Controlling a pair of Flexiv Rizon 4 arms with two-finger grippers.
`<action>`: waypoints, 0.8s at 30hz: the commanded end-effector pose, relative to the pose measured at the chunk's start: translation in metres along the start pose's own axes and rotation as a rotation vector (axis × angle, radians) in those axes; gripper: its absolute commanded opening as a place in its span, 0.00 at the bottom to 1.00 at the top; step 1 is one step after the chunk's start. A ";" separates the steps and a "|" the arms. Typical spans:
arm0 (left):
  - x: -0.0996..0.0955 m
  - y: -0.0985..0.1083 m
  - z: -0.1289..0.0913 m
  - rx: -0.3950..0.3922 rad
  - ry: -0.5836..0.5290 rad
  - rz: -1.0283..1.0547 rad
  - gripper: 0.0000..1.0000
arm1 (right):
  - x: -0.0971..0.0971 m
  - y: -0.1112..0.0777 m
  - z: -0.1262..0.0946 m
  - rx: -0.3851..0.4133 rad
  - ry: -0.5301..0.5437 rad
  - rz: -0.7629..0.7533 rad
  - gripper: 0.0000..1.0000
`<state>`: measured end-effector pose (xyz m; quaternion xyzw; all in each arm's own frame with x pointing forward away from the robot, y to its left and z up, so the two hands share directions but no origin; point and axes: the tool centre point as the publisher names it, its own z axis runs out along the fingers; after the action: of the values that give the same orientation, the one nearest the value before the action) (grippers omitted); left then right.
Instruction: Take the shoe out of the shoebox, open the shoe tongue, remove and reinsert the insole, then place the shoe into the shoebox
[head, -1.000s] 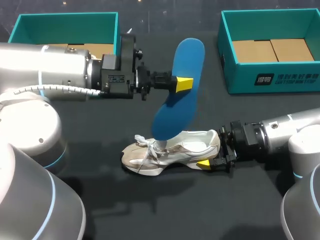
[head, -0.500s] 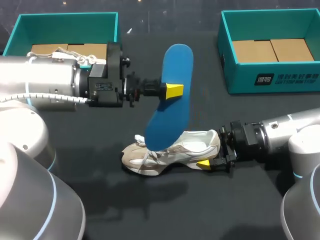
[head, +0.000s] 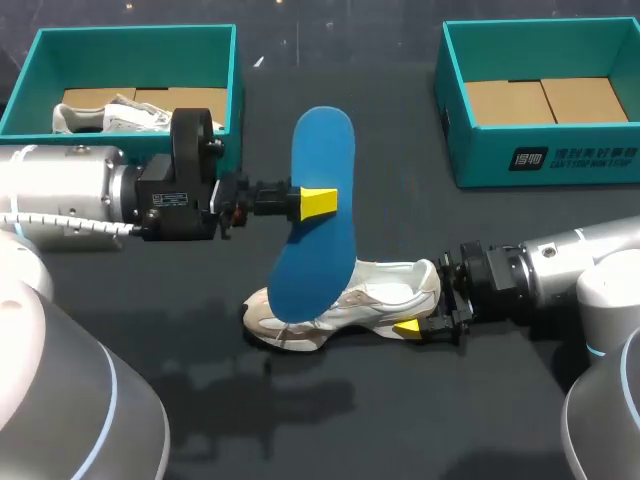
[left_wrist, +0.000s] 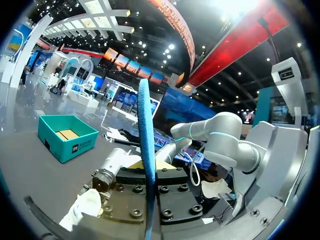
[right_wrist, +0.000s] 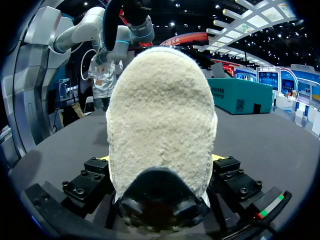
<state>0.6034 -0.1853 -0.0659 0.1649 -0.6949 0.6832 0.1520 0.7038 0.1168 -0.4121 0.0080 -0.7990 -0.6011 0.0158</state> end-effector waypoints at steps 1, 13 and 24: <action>0.008 0.004 -0.013 0.005 -0.002 -0.003 0.00 | 0.001 0.001 0.001 0.004 -0.002 0.000 0.00; 0.022 0.004 -0.001 0.024 -0.025 -0.025 0.00 | 0.001 0.001 0.001 0.004 -0.002 0.000 0.00; 0.029 0.003 0.001 0.025 -0.033 -0.033 0.00 | 0.001 0.001 0.001 0.004 -0.002 0.000 0.00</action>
<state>0.5825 -0.1882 -0.0573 0.1859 -0.6866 0.6859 0.1539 0.7038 0.1168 -0.4121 0.0080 -0.7990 -0.6011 0.0158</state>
